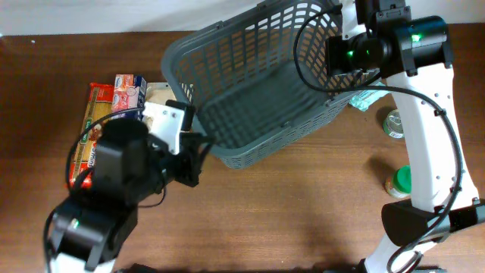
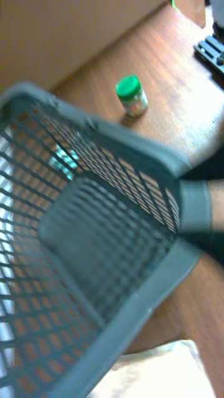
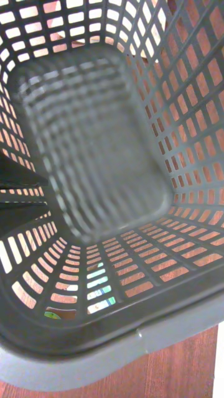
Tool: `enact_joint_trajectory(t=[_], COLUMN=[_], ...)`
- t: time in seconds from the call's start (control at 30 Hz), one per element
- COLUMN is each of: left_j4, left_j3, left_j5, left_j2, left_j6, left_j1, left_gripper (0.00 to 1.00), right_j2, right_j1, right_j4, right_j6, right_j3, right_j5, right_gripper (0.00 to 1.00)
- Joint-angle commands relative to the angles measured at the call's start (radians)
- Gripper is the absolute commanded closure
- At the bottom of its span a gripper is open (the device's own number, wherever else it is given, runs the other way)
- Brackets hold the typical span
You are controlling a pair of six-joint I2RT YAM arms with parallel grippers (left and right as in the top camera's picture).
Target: Pack container
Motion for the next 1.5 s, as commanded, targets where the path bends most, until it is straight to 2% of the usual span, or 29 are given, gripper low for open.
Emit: enact_joint_trajectory(t=[0.0, 0.13, 0.23, 0.37, 0.53, 0.67, 1.03, 1.47], left_j4=[-0.006, -0.085, -0.178, -0.15, -0.125, -0.113, -0.002, 0.087], left_j3=[0.021, 0.021, 0.0, -0.079, -0.095, -0.096, -0.096, -0.096], left_j5=[0.028, -0.07, -0.155, -0.195, -0.477, -0.742, -1.021, -0.962], left_j2=[-0.109, -0.188, -0.177, -0.114, -0.026, 0.078, 0.304, 0.335], left_j6=[0.042, 0.098, 0.115, 0.104, 0.083, 0.032, 0.032, 0.033], left_j1=[-0.007, -0.084, -0.185, -0.354, -0.615, -0.728, -0.727, -0.545], left_gripper=[0.98, 0.98, 0.98, 0.98, 0.98, 0.98, 0.98, 0.98], right_j2=[-0.02, -0.02, -0.02, -0.02, -0.02, -0.02, -0.02, 0.0], right_j1=[-0.004, -0.004, -0.004, -0.004, -0.004, -0.004, -0.004, -0.1], right_j4=[0.0, 0.0, 0.0, 0.0, -0.001, -0.005, -0.024, -0.061], right_j6=[0.0, 0.0, 0.0, 0.001, 0.0, 0.0, 0.0, -0.009], right_j3=[0.018, 0.018, 0.018, 0.018, 0.018, 0.018, 0.018, 0.015], right_j5=[-0.002, 0.003, 0.003, 0.003, 0.007, 0.011, 0.095, 0.106], right_gripper=[0.96, 0.96, 0.96, 0.96, 0.96, 0.96, 0.96, 0.96])
